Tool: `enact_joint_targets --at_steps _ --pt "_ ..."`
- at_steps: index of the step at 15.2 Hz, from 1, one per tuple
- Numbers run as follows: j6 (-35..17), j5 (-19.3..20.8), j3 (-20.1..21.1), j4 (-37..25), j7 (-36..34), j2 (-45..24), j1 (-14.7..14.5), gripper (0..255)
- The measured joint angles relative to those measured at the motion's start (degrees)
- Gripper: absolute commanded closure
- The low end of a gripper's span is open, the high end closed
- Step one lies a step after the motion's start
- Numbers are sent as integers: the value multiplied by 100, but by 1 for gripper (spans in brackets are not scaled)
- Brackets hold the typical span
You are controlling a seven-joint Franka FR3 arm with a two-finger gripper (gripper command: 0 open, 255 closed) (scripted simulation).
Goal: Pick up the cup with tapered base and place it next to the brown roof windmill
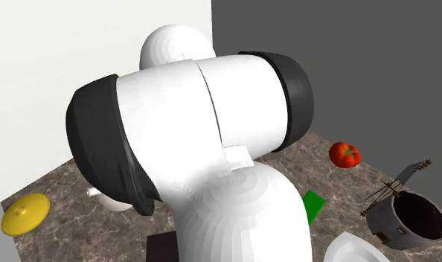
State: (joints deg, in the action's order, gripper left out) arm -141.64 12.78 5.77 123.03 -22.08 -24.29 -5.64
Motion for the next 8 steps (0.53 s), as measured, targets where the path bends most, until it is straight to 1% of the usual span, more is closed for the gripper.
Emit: enact_joint_targets --at_steps 3,8 --pt "-195 63 -44 6 -38 -190 -8 0" --pt "-270 86 -60 1 -59 -268 -17 0"
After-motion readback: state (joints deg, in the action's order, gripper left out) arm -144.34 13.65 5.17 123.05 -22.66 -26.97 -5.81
